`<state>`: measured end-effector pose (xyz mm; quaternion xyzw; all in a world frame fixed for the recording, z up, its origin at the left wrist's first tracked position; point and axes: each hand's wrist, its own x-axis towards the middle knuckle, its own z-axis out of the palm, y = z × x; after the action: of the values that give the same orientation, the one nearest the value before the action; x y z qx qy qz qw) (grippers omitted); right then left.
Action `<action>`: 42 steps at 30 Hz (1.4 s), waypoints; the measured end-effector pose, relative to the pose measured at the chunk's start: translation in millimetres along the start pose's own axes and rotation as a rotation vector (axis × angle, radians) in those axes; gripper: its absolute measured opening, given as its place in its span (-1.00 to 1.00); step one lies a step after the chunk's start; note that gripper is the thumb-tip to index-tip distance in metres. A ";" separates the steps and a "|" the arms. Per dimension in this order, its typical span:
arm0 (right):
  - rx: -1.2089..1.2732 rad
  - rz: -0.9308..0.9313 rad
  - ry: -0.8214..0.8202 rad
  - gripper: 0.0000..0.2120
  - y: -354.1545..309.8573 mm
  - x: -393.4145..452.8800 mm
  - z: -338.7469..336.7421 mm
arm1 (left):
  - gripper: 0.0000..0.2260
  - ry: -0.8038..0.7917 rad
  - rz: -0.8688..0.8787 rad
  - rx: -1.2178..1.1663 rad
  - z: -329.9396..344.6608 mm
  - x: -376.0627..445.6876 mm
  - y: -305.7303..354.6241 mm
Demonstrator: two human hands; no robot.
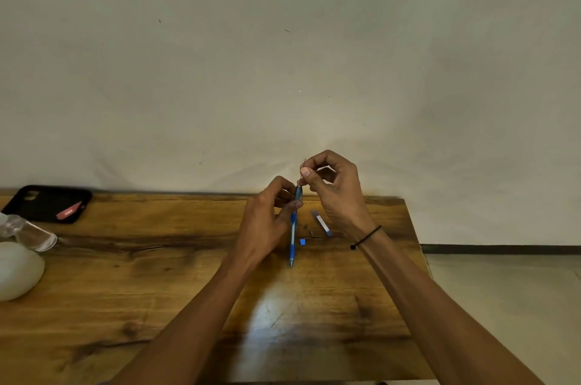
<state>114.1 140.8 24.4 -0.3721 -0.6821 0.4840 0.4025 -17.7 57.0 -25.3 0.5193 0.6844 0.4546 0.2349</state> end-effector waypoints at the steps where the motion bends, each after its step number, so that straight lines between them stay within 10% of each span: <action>1: -0.003 -0.003 -0.002 -0.96 -0.1 -0.1 0.0 | -0.83 -0.001 -0.004 0.000 0.0 0.1 0.1; 31: 0.041 0.050 0.000 -0.86 13.1 -1.3 -8.7 | -0.80 0.028 -0.026 0.012 -1.4 0.9 1.5; 42: -0.589 0.102 -0.281 -0.86 68.1 -15.4 -20.4 | -0.83 0.009 -0.009 0.002 -5.4 -0.7 2.2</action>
<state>146.8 151.7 -39.6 -0.4358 -0.8221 0.3320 0.1550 -20.6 54.4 -21.0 0.5143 0.6885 0.4550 0.2334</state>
